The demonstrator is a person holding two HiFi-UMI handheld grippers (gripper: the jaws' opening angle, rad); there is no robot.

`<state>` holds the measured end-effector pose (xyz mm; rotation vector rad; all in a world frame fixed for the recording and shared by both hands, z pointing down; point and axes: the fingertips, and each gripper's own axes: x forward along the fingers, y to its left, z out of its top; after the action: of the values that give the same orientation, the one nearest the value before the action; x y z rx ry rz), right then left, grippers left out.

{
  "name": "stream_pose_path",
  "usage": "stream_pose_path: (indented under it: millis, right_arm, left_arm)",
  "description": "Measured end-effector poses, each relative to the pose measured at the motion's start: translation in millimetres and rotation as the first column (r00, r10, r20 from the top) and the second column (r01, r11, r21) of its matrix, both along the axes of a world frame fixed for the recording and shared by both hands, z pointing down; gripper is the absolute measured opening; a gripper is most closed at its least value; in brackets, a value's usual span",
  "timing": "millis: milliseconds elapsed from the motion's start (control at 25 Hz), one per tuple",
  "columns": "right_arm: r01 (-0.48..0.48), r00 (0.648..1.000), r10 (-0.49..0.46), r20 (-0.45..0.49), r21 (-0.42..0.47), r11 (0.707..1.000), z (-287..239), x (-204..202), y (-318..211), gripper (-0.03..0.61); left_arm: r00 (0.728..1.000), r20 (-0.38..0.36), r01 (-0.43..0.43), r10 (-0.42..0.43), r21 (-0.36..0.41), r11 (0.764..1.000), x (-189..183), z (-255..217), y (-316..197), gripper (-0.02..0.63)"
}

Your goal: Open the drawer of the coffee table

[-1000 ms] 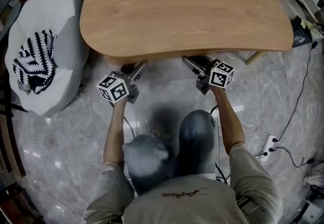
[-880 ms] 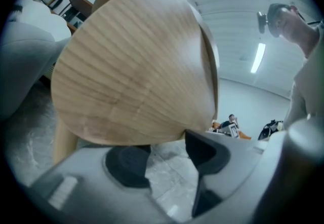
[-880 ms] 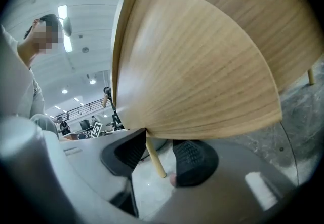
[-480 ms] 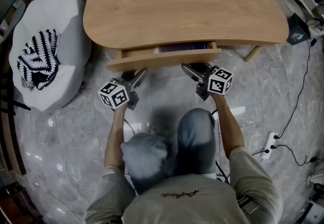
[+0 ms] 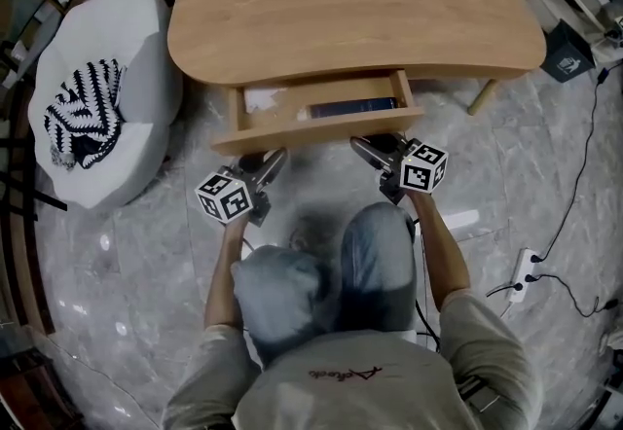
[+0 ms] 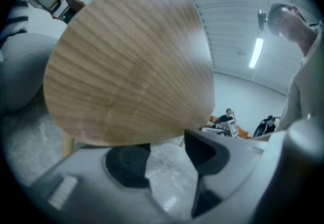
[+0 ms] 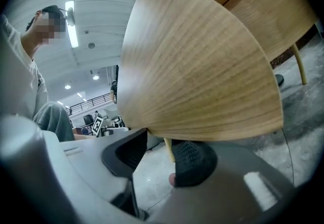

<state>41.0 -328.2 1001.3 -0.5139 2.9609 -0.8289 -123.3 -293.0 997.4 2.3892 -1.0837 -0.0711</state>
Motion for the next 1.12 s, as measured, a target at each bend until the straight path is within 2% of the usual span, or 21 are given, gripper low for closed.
stream_pose_path:
  millis: [200, 400, 520, 680, 960, 1120]
  right_arm:
    - [0.010, 1.000, -0.010, -0.005, 0.012, 1.000, 0, 4, 14, 0.155]
    - [0.013, 0.999, -0.010, -0.049, 0.061, 0.998, 2, 5, 13, 0.150]
    - [0.015, 0.993, -0.004, -0.114, 0.095, 0.995, 9, 4, 15, 0.150]
    - [0.041, 0.970, -0.002, -0.244, 0.155, 0.987, 25, 6, 19, 0.131]
    - [0.006, 0.944, 0.064, -0.323, 0.213, 0.977, 44, 18, 17, 0.064]
    - [-0.012, 0.933, 0.090, -0.347, 0.220, 0.975, 57, 17, 12, 0.038]
  left_arm:
    - [1.000, 0.004, 0.004, -0.004, 0.000, 1.000, 5, 0, 15, 0.202]
    - [0.997, 0.071, 0.005, -0.006, 0.019, 1.000, 5, 3, 13, 0.201]
    - [0.991, 0.134, 0.003, -0.005, 0.015, 1.000, 5, 12, 15, 0.202]
    - [0.974, 0.228, 0.004, -0.007, 0.014, 1.000, 5, 27, 17, 0.201]
    - [0.938, 0.342, 0.027, -0.051, 0.074, 0.997, 1, 40, 16, 0.101]
    - [0.934, 0.355, 0.024, -0.050, 0.076, 0.997, -2, 47, 11, 0.064]
